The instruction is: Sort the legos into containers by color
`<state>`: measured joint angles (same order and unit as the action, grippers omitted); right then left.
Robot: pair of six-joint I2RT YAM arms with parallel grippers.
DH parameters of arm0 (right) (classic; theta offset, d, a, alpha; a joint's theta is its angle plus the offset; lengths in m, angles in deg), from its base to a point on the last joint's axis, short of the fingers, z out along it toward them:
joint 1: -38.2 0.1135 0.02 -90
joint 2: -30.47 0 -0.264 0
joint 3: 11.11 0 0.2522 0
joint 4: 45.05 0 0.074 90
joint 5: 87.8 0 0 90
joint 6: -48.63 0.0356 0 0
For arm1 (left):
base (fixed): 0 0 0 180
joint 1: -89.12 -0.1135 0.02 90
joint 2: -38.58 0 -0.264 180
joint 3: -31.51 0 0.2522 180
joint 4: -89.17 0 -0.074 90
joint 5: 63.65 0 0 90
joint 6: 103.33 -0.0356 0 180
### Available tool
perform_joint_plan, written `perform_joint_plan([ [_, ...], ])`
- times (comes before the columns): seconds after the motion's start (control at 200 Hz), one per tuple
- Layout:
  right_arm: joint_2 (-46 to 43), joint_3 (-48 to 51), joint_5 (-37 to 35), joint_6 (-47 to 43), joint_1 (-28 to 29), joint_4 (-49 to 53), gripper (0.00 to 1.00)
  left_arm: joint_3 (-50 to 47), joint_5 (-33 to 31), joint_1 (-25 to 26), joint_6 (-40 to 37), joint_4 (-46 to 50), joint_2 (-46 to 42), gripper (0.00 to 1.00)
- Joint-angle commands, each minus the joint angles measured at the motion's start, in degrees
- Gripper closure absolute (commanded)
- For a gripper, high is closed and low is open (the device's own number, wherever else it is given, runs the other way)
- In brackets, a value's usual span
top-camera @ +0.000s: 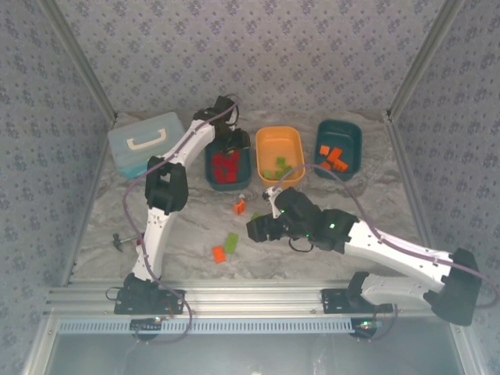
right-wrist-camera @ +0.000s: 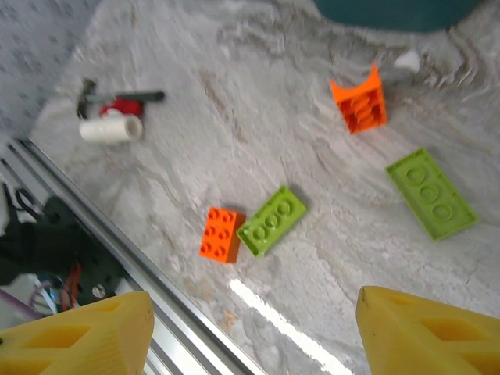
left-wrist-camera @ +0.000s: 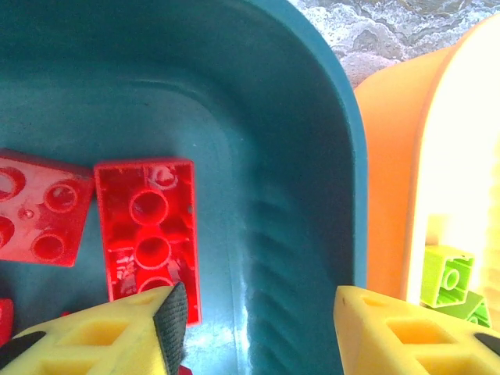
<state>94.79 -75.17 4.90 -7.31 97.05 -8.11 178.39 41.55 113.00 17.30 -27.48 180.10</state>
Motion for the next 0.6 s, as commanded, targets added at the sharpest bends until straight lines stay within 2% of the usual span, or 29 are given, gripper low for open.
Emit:
perform_joint_plan([
  [0.0,2.44,-2.90,-4.63,-0.56,3.61,1.96,0.29,0.12,-0.49,-0.15,-0.57,1.76,-7.50,0.46],
  [0.075,5.36,-4.45,-7.36,-1.13,6.66,2.46,0.29,-1.85,-1.12,-0.20,-0.02,1.89,-12.38,0.46],
  [0.175,11.32,-7.44,-10.21,-1.72,10.45,3.75,0.30,-9.42,-3.53,-0.32,1.60,0.26,-23.03,0.45],
  [0.41,29.37,-17.46,-14.51,1.57,16.08,7.39,0.31,-38.99,-11.41,-1.55,7.02,-3.79,-56.81,0.37],
  [0.595,41.38,-28.34,-15.32,3.03,16.43,10.92,0.32,-57.67,-11.93,-1.50,10.72,-1.58,-80.96,0.34],
])
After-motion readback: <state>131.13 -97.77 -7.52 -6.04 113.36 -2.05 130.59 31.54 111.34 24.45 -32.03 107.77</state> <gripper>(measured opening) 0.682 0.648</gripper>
